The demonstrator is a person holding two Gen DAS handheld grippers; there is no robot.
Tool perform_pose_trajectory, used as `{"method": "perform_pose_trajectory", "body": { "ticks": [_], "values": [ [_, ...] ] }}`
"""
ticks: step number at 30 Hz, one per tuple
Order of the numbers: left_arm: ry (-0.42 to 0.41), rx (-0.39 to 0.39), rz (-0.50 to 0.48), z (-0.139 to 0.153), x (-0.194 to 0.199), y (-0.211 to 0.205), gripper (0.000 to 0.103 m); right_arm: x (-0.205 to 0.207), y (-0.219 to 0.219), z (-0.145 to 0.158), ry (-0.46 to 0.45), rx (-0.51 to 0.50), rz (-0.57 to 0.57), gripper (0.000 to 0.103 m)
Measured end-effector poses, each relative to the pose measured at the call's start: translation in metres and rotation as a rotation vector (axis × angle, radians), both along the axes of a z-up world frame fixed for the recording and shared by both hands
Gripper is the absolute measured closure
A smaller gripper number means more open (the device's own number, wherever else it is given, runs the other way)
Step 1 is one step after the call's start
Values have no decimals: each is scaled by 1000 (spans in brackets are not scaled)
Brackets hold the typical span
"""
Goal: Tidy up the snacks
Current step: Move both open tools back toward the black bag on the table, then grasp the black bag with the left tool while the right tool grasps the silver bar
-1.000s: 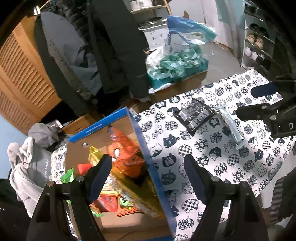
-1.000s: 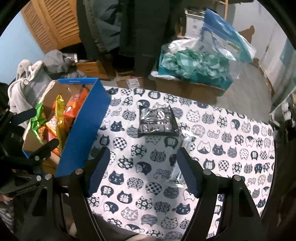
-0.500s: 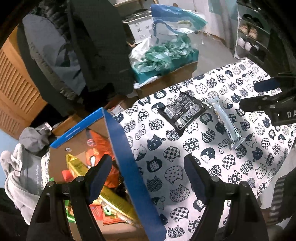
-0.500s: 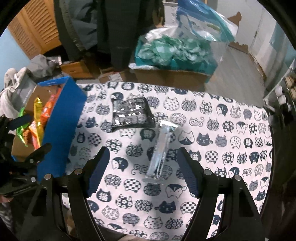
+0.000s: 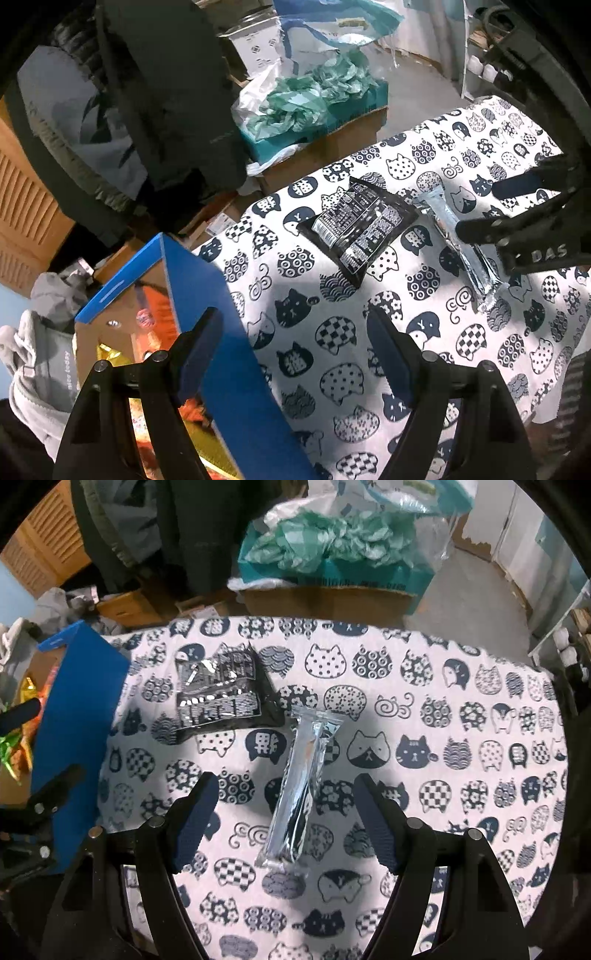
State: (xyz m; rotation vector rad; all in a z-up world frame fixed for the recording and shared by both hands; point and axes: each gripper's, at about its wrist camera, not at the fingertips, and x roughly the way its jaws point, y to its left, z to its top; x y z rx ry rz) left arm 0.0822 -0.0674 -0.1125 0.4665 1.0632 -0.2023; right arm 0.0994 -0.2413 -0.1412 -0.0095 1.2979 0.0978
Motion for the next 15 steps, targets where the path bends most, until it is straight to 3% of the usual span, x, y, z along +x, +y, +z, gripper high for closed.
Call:
{"method": "perform_pose_trajectory", "body": {
  "ticks": [15],
  "values": [
    [71, 4, -41, -39, 27, -21, 22, 13, -9, -56, 102, 19, -18, 28]
  ]
}}
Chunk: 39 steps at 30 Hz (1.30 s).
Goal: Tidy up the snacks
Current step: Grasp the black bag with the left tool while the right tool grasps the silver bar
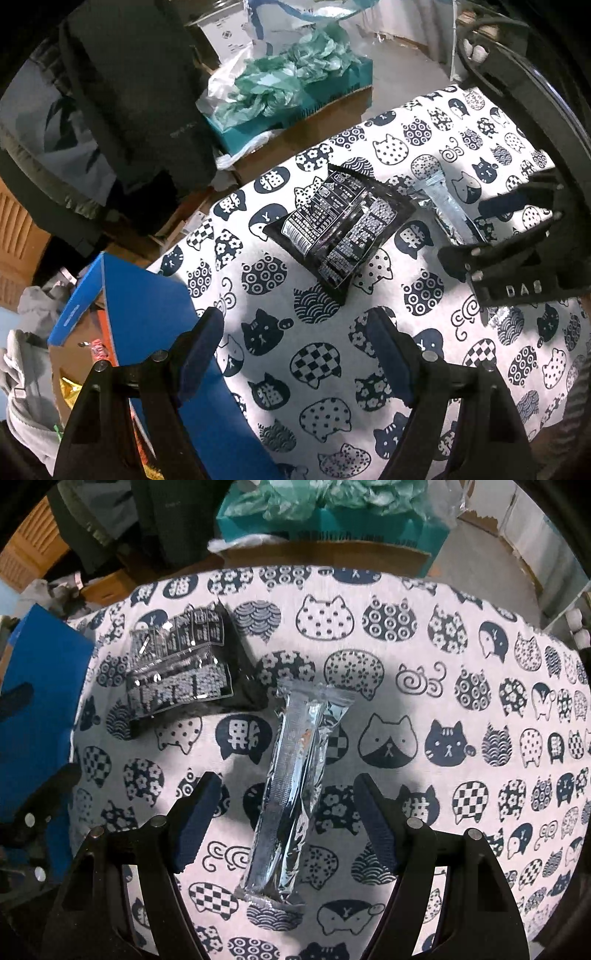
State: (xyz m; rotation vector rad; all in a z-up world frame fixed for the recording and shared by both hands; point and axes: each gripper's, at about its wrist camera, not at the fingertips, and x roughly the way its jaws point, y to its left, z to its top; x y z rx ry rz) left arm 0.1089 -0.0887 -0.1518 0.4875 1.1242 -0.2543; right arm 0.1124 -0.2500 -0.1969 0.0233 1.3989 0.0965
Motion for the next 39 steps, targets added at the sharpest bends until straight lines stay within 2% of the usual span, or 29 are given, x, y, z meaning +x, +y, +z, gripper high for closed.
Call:
{"method": "perform_pose_trajectory", "body": {
  "ticks": [3, 4, 6, 8, 14, 20, 31, 39],
  "values": [
    [24, -23, 6, -4, 6, 2, 22, -1, 2, -8, 17, -11, 7, 34],
    [30, -27, 6, -5, 8, 1, 22, -2, 2, -12, 32, -10, 10, 45],
    [38, -35, 7, -6, 11, 0, 22, -2, 3, -13, 19, -26, 17, 55],
    [59, -43, -5, -7, 15, -4, 22, -2, 3, -12, 17, -32, 22, 74],
    [77, -69, -50, -2, 23, -14, 22, 1, -15, 2, -11, -15, -24, 75],
    [100, -80, -96, -2, 47, -26, 17, -4, -37, 19, -38, 22, -62, 75],
    [139, 54, -308, -32, 67, -66, 17, -9, -52, 31, -59, 46, -108, 75],
    [150, 109, -322, -55, 72, -70, 16, -10, -55, 31, -57, 57, -117, 75]
  ]
}}
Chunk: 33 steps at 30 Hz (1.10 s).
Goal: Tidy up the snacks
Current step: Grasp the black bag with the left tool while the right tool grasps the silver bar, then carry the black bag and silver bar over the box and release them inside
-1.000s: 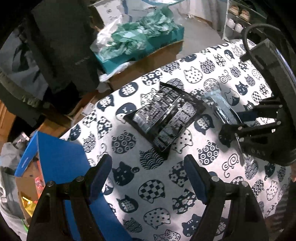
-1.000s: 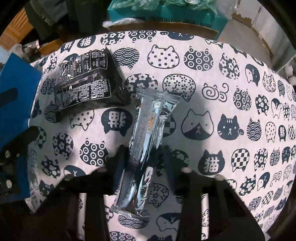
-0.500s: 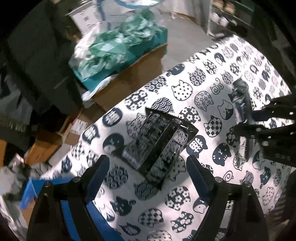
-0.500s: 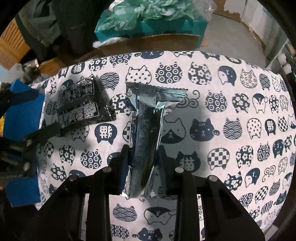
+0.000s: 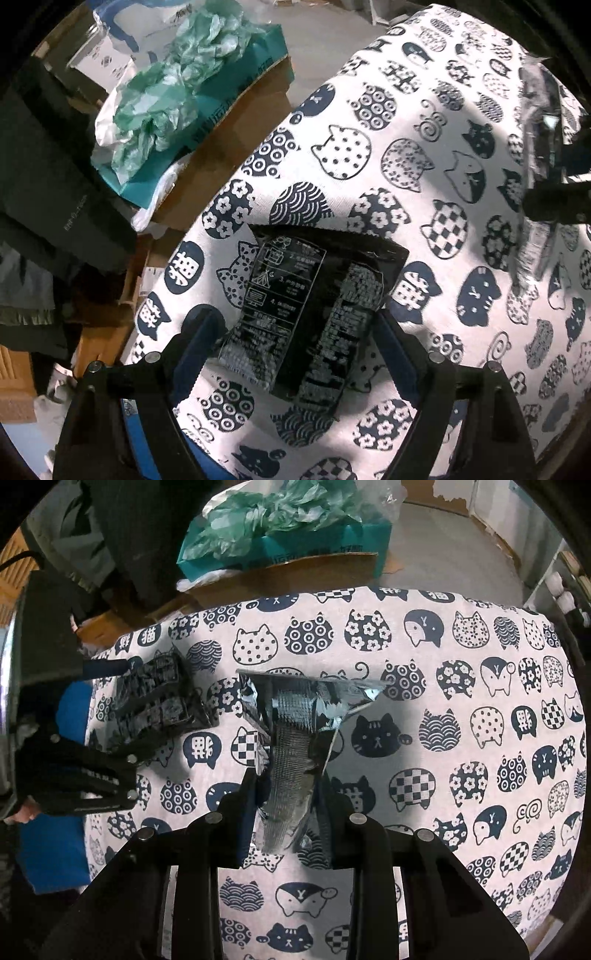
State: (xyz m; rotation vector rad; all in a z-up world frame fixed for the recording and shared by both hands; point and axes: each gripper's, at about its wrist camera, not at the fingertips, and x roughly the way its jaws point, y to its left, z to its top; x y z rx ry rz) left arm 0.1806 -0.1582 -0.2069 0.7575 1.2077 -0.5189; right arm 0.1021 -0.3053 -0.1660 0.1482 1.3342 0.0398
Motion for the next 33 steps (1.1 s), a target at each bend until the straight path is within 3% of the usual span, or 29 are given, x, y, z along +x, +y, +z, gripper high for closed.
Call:
{"method": "perform_pose_trajectory", "body": {
  "ticks": [6, 8, 9, 11, 17, 25, 33],
  "values": [
    [-10, -19, 54, -7, 10, 1, 15, 0, 3, -4, 6, -5, 6, 75],
    [2, -38, 83, -6, 12, 4, 22, 1, 4, -6, 6, -9, 8, 75],
    [11, -54, 99, -6, 13, 6, 33, 0, 4, -6, 6, -9, 9, 75],
    [11, -58, 127, -5, 12, 7, 39, 0, 5, -7, 7, -8, 13, 75],
    [-31, -44, 222, 0, -3, 17, 39, -1, 15, -2, -6, -20, 40, 75],
    [-72, -136, 390, 31, -32, 47, 39, -7, 31, 12, -28, -44, 82, 75],
    [-145, -182, 467, 76, -57, 79, 39, -13, 46, 34, -61, -55, 112, 75]
  ]
}}
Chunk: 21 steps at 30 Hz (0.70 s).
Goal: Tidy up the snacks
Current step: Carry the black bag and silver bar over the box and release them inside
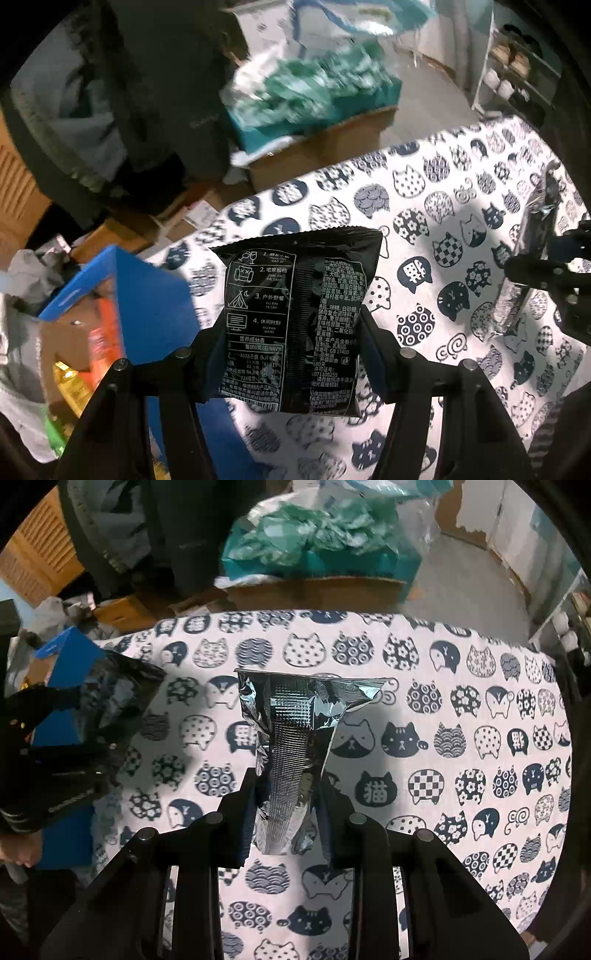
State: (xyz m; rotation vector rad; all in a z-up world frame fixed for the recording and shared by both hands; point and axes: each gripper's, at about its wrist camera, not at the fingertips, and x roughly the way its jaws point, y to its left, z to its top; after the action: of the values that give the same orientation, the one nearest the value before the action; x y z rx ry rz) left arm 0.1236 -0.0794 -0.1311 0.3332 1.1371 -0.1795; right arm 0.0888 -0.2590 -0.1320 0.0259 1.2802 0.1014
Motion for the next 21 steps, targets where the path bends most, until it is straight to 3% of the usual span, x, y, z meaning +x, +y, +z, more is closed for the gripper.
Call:
{"method": "perform_pose_trajectory", "body": {
  "ticks": [8, 21],
  "values": [
    [-61, -67, 60, 47, -27, 31, 39, -9, 27, 32, -51, -1, 52, 75],
    [-158, -71, 149, 99, -68, 88, 39, -18, 92, 80, -122, 22, 171, 75]
  ]
}}
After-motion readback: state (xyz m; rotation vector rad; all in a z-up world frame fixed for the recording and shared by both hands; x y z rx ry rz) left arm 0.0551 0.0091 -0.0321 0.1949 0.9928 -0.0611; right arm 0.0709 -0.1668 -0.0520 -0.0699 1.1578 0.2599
